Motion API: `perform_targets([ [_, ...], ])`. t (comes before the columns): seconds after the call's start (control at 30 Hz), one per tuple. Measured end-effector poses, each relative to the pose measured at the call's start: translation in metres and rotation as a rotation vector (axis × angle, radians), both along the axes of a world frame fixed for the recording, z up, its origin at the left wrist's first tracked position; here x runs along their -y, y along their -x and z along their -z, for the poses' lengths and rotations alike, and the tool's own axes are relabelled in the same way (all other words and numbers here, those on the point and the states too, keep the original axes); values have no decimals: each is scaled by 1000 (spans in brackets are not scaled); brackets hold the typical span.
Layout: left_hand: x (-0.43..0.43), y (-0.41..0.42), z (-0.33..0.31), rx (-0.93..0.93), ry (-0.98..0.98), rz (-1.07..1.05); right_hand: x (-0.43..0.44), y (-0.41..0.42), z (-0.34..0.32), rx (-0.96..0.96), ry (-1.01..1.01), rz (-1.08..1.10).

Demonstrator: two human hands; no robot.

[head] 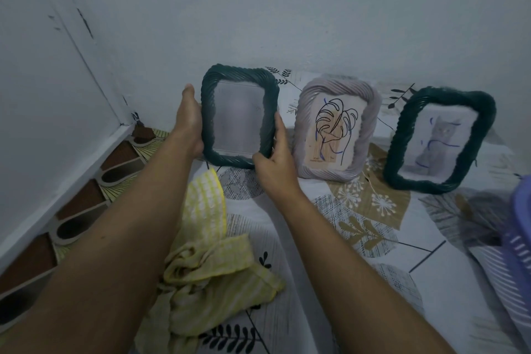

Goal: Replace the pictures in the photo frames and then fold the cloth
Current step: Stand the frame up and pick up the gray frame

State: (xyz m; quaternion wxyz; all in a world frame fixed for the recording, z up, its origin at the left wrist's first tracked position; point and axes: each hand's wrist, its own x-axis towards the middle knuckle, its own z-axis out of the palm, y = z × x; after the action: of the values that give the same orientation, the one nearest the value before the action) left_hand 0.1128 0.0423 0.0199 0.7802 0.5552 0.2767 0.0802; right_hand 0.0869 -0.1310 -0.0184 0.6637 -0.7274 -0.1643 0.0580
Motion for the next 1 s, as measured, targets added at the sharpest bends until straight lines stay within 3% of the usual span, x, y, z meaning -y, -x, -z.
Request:
perform_targets([
  [0.33, -4, -4, 8, 4, -11, -6, 0, 2, -4, 9, 39, 8],
  [0.67, -5, -4, 19, -43, -229, -267, 4, 6, -13, -36, 49, -8],
  [0.77, 11, 5, 7, -42, -409, -370, 10, 11, -19, -72, 59, -4],
  [0.9, 40, 26, 7, 102, -857, -479, 30, 27, -38, -71, 21, 34],
  [1.0, 70, 46, 12, 187, -1136, -443, 45, 32, -42, -43, -25, 130],
])
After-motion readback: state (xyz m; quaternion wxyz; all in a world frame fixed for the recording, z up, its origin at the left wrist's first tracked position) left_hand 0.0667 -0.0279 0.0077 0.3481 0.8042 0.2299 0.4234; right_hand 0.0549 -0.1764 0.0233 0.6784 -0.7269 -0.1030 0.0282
